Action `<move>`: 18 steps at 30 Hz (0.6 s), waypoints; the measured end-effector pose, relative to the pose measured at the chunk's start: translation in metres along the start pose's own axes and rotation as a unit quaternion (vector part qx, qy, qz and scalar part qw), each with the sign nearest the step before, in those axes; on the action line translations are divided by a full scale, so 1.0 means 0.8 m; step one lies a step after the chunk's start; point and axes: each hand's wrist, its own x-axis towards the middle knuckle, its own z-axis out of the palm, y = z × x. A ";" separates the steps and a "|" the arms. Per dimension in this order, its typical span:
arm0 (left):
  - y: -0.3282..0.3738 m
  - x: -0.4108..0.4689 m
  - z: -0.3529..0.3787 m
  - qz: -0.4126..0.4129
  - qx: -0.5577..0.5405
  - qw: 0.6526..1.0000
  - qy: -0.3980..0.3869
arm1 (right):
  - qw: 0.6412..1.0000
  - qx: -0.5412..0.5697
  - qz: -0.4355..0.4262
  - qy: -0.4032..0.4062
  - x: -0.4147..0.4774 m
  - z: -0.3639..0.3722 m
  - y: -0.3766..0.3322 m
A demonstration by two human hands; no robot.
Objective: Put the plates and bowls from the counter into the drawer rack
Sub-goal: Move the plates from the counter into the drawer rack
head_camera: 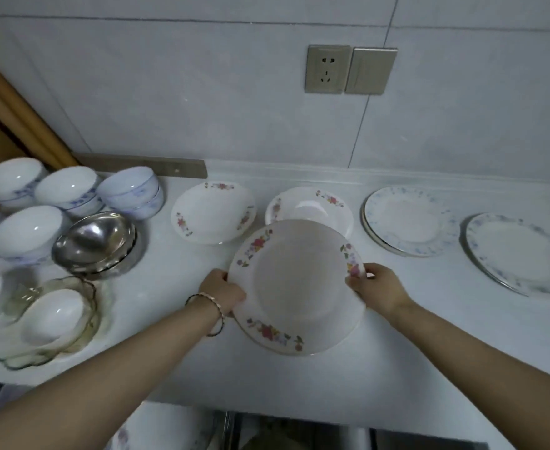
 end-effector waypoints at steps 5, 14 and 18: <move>-0.082 -0.104 0.023 0.006 -0.011 1.000 0.002 | 1.000 -0.015 -0.016 -0.006 -0.107 -0.010 0.072; -0.235 -0.227 -0.006 -0.057 0.035 0.997 0.035 | 0.995 -0.038 0.038 -0.082 -0.262 0.046 0.156; -0.294 -0.239 -0.046 -0.091 0.027 0.994 0.046 | 0.989 -0.041 0.056 -0.128 -0.296 0.106 0.165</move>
